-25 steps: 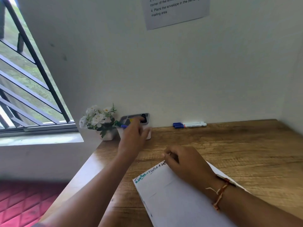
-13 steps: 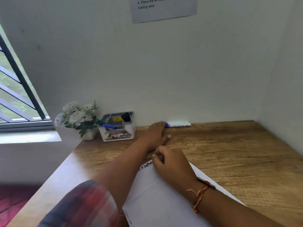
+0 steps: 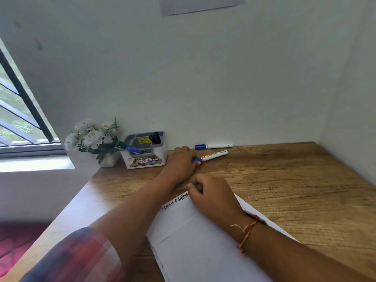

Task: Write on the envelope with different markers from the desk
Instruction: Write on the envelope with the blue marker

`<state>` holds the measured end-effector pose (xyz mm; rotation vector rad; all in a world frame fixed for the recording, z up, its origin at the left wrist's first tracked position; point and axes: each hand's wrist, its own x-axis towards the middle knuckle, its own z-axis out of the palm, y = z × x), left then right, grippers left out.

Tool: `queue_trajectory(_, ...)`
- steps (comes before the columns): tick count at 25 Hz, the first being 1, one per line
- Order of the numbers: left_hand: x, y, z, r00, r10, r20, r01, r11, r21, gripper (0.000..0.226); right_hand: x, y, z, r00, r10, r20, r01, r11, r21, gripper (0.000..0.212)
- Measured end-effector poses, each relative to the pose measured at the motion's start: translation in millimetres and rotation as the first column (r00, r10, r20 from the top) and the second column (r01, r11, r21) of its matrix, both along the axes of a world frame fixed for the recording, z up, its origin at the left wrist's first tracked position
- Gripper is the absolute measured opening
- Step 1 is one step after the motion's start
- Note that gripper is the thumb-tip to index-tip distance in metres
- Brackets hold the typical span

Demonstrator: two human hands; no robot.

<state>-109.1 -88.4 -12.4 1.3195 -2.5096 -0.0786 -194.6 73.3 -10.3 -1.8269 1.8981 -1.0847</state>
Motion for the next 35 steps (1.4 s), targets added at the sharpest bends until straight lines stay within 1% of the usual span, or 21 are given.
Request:
queue_trajectory(2,14,23,7,0.984,0.036,-0.176,-0.023,0.997,0.073,0.024,0,1,2,1.0,-0.001,-0.013,0.001,1.0,0.007,0.025)
queue_trajectory(4,35,53,11,0.932,0.126,-0.34,-0.07,0.983,0.173,0.02,1,2,4,1.0,-0.001,-0.011,0.001,1.0,0.012,0.035)
queue_trajectory(6,59,82,10,0.87,0.193,-0.454,-0.075,0.961,0.266,0.017,2,5,7,1.0,0.006,0.009,-0.006,1.0,0.017,0.043)
queue_trajectory(8,77,110,10,0.759,0.23,-0.609,0.023,0.926,0.378,0.012,4,8,10,0.999,0.001,0.033,-0.001,1.0,-0.003,0.049)
queue_trajectory(9,85,121,12,0.702,0.246,-0.668,0.079,0.906,0.416,0.011,5,8,12,0.997,-0.005,0.074,0.007,1.0,-0.022,0.05)
queue_trajectory(10,91,128,13,0.667,0.242,-0.704,0.122,0.897,0.424,0.01,6,9,14,0.987,-0.008,0.16,0.014,0.999,-0.037,0.048)
queue_trajectory(11,95,131,15,0.651,0.217,-0.728,0.154,0.901,0.406,0.01,6,10,17,0.961,0.006,0.278,0.006,0.999,-0.043,0.043)
queue_trajectory(12,99,133,18,0.645,0.181,-0.742,0.183,0.907,0.38,0.012,7,10,20,0.915,0.04,0.401,-0.026,0.999,-0.039,0.038)
queue_trajectory(14,102,133,24,0.651,0.103,-0.752,0.255,0.904,0.345,0.018,4,14,25,0.773,0.131,0.621,-0.152,0.988,-0.019,0.032)
queue_trajectory(15,103,133,25,0.671,0.055,-0.74,0.285,0.901,0.326,0.022,3,17,28,0.699,0.157,0.698,-0.209,0.978,-0.011,0.029)
queue_trajectory(16,104,134,26,0.694,0.007,-0.72,0.311,0.899,0.309,0.025,2,19,30,0.65,0.166,0.742,-0.248,0.969,0.0,0.029)
queue_trajectory(17,104,135,26,0.71,-0.029,-0.704,0.33,0.896,0.296,0.027,1,21,31,0.631,0.167,0.758,-0.272,0.962,0.014,0.032)
queue_trajectory(20,104,135,23,0.706,-0.055,-0.706,0.349,0.894,0.279,0.027,0,23,34,0.651,0.178,0.738,-0.309,0.95,0.044,0.04)
queue_trajectory(23,102,134,23,0.696,-0.023,-0.718,0.334,0.895,0.295,0.027,-1,20,32,0.651,0.16,0.742,-0.296,0.954,0.054,0.036)
queue_trajectory(25,102,134,23,0.7,-0.049,-0.712,0.351,0.892,0.284,0.031,-1,19,30,0.635,0.152,0.758,-0.308,0.949,0.068,0.035)
queue_trajectory(27,101,135,23,0.706,-0.102,-0.701,0.384,0.887,0.258,0.033,0,20,31,0.592,0.153,0.791,-0.331,0.941,0.066,0.045)
queue_trajectory(29,100,136,24,0.692,-0.112,-0.714,0.407,0.877,0.256,0.032,1,21,33,0.597,0.159,0.786,-0.338,0.939,0.067,0.049)
queue_trajectory(31,98,139,24,0.643,-0.087,-0.761,0.439,0.856,0.273,0.029,2,20,33,0.602,0.154,0.784,-0.335,0.94,0.072,0.041)
queue_trajectory(33,96,141,25,0.58,-0.035,-0.814,0.483,0.82,0.309,0.027,2,19,33,0.565,0.136,0.814,-0.33,0.941,0.072,0.029)
queue_trajectory(35,95,141,25,0.541,0.025,-0.84,0.505,0.79,0.348,0.028,2,19,34,0.539,0.13,0.832,-0.332,0.941,0.068,0.022)
